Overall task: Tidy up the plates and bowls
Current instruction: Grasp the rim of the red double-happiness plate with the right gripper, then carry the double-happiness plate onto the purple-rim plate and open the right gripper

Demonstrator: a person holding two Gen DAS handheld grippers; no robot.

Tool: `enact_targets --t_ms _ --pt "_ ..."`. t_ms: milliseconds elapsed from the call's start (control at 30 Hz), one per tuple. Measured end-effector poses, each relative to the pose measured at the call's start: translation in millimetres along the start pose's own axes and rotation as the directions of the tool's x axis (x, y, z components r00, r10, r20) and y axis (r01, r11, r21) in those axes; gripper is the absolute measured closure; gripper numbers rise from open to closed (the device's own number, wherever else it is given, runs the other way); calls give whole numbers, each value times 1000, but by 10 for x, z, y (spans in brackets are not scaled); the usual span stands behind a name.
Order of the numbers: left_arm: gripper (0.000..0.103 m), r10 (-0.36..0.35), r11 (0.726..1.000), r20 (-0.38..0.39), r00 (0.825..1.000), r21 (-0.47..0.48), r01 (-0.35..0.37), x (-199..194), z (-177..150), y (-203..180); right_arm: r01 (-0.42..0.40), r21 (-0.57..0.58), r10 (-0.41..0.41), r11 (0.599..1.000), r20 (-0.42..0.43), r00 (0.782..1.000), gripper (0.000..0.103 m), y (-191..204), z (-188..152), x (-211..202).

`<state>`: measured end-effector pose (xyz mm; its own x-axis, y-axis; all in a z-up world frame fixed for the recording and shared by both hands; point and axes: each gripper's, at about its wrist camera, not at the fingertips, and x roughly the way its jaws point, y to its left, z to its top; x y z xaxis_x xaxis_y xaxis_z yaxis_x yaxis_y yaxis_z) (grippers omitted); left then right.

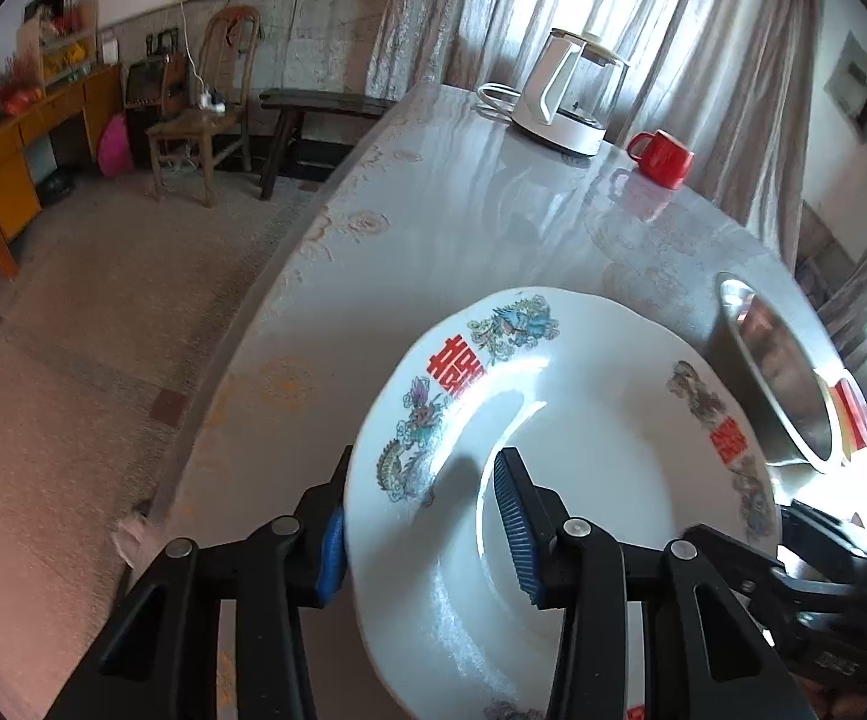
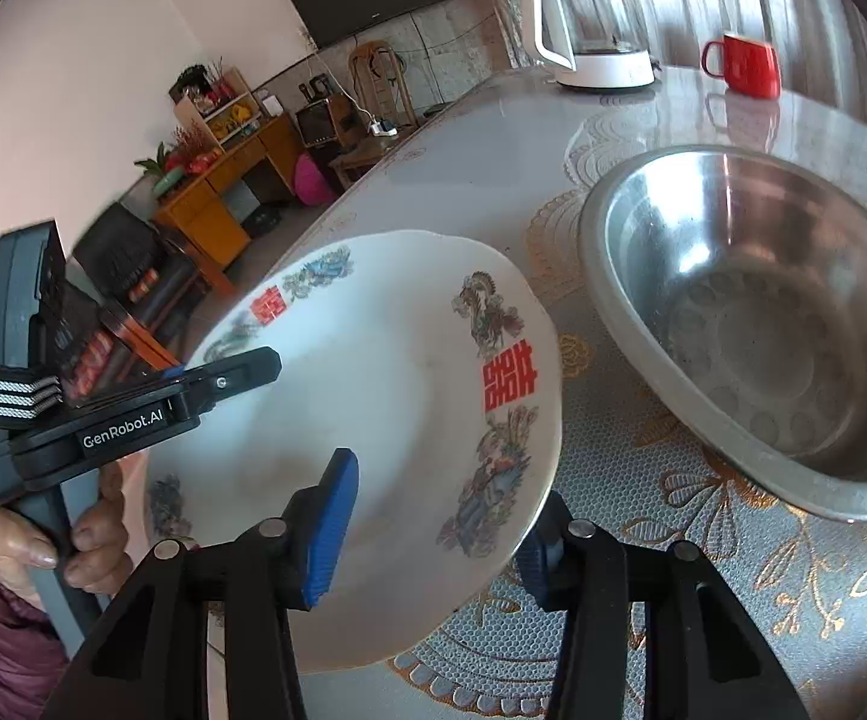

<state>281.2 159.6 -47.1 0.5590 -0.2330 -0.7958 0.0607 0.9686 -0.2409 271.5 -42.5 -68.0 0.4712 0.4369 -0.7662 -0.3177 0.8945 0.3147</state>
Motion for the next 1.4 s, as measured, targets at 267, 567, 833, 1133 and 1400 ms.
enact_targets --t_ms 267,567,833,1133,1400 --pt "57 -53 997 -29 998 54 54 -51 -151 -155 -26 47 26 999 -8 1000 53 -151 -114 -162" --pt "59 -37 992 -19 999 121 39 -232 -269 -348 37 -29 -36 999 14 999 61 20 -200 -234" --pt "62 -40 980 -18 999 193 42 -337 -435 -498 41 -10 -41 999 23 999 62 -60 -334 -377" --pt "62 -55 973 10 998 226 51 -490 -618 -621 34 -20 -33 999 44 998 62 -58 -488 -509" --pt "61 -70 970 55 996 236 55 -640 -735 -679 -1 -28 3 1000 66 998 62 -26 -572 -618"
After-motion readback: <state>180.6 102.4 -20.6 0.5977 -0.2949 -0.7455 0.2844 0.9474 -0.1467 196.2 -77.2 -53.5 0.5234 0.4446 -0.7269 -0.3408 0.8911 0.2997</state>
